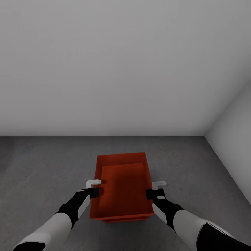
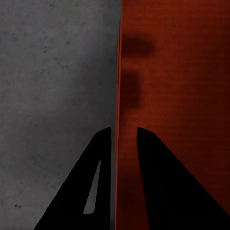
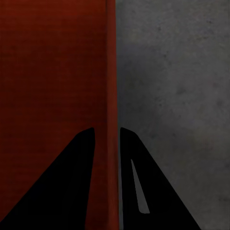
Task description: Move the two storage containers from the living room to the garage. In the garage, place one container on the floor and stack the other container on top of it (either order is fine).
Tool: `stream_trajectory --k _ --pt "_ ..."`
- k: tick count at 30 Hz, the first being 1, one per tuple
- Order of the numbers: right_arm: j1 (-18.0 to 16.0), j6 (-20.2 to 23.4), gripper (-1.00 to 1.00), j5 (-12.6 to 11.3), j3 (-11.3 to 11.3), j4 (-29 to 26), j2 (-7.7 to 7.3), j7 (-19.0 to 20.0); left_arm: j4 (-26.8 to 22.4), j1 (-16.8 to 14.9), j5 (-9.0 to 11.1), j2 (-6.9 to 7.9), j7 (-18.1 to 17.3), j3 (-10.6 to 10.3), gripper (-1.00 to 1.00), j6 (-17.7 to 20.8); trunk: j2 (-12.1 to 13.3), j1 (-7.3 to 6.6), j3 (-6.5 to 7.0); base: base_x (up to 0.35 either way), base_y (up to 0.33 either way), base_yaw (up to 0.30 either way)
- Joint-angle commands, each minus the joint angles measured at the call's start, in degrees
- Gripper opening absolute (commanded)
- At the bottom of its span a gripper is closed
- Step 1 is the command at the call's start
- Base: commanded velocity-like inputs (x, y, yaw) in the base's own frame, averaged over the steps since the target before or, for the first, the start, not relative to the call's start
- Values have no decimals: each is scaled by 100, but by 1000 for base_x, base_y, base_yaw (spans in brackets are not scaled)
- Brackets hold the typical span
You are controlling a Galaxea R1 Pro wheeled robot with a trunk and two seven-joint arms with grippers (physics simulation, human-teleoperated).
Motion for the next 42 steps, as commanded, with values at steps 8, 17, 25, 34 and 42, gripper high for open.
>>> stream_trajectory --k 8,17,25,34,42 --pt "-5 -14 -100 33 -239 -17 -92 -79 -11 -1 61 26 83 47 -100 38 -5 1 -8 0 0 0" --pt "-5 -22 -100 25 -239 -17 -94 -79 -11 -1 61 25 84 47 -100 38 -5 1 -14 0 0 0" --pt "-5 -31 -100 25 -239 -24 -170 -79 -11 -1 61 25 84 44 -100 37 -5 1 -78 0 0 0" --pt "-5 -23 -100 25 -239 -21 -180 -79 -11 -1 61 25 83 46 -100 37 -5 1 -107 0 0 0" --pt "-5 -22 -100 25 -239 -22 -180 -79 -11 -1 61 25 82 48 -100 39 -5 1 -107 0 0 0"
